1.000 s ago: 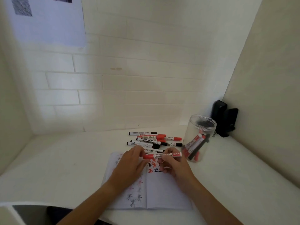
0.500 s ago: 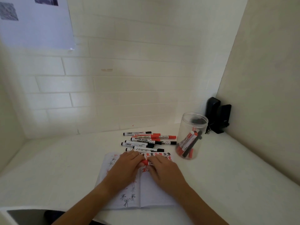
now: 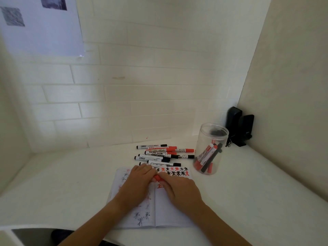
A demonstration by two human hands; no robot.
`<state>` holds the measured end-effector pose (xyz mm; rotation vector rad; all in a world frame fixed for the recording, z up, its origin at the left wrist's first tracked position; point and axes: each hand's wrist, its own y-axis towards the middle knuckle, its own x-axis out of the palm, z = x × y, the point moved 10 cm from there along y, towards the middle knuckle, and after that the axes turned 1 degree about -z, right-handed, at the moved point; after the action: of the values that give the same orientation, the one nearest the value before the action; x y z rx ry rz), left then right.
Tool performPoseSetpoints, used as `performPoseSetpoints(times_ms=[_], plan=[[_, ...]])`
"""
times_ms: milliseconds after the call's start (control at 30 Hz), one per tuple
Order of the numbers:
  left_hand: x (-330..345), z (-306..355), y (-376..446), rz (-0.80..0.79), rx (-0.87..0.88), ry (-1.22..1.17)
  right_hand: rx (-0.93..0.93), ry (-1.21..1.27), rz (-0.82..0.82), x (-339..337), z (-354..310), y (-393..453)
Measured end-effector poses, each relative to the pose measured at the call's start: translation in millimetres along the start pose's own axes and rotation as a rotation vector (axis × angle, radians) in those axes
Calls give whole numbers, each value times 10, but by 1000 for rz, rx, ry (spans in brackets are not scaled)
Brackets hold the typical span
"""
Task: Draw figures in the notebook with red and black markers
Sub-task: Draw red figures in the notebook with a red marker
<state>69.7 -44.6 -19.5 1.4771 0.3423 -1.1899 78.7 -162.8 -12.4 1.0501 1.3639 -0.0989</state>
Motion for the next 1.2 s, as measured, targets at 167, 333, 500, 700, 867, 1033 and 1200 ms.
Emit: performPoseSetpoints(times_ms=[167, 333, 500, 700, 867, 1033, 1200], plan=[[-104, -150, -30, 117, -149, 3, 114, 21, -19, -3, 195, -45], [-84, -573, -133, 125, -493, 44, 309, 195, -48, -42, 363, -87], [-29, -694, -189, 111, -606, 31, 289, 288, 7, -126, 375, -105], [-113, -428, -92, 124, -382, 27, 449, 650, 161, -229, 585, -140], [14, -319, -52, 23, -248, -120, 714, 1211, 144, -99, 633, -226], [107, -260, -90, -154, -209, -69, 672, 1066, 85, -34, 597, -242], [257, -213, -251, -363, -247, -59, 753, 1069, 124, -28, 653, -263]])
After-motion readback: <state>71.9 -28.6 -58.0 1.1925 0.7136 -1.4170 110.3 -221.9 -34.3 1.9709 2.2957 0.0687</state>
